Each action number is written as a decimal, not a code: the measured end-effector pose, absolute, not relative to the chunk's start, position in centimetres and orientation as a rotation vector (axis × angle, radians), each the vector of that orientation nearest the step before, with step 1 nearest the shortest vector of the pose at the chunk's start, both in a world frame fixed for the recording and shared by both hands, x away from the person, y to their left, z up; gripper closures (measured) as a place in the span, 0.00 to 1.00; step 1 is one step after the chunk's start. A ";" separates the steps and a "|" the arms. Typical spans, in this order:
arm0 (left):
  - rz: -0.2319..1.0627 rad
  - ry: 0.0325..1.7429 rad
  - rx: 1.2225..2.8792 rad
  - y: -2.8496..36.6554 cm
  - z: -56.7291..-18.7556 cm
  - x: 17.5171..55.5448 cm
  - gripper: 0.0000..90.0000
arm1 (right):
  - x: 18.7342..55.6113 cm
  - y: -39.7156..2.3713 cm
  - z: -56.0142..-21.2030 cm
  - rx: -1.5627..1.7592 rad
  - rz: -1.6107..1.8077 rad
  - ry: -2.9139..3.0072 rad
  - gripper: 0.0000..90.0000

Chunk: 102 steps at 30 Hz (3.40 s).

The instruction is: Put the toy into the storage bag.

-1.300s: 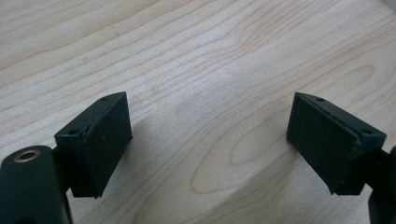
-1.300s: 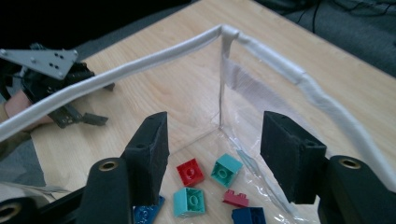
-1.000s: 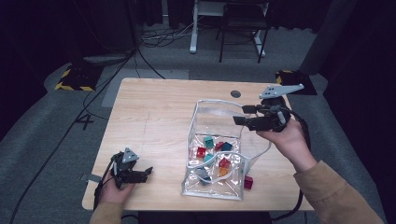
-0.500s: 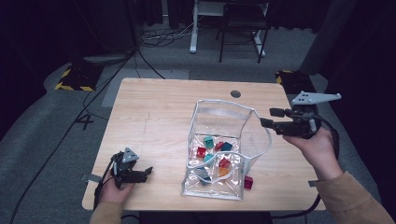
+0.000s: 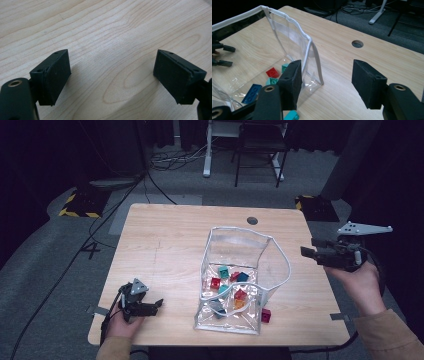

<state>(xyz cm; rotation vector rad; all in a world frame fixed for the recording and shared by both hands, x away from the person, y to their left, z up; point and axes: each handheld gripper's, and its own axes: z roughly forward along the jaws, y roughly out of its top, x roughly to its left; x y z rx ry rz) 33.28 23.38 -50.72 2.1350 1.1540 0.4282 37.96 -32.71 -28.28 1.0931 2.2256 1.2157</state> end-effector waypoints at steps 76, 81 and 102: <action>0.428 1.157 2.130 23.4 -50.7 33.3 0.16 | 37.0 -26.9 -48.1 1.167 1.046 2.477 0.75; 0.427 1.157 2.132 23.4 -50.7 33.3 0.16 | 36.7 -27.5 -47.2 1.169 1.057 2.452 0.75; 0.428 1.157 2.130 23.4 -50.7 33.3 0.16 | 35.2 -31.2 -41.4 1.139 1.141 2.367 0.74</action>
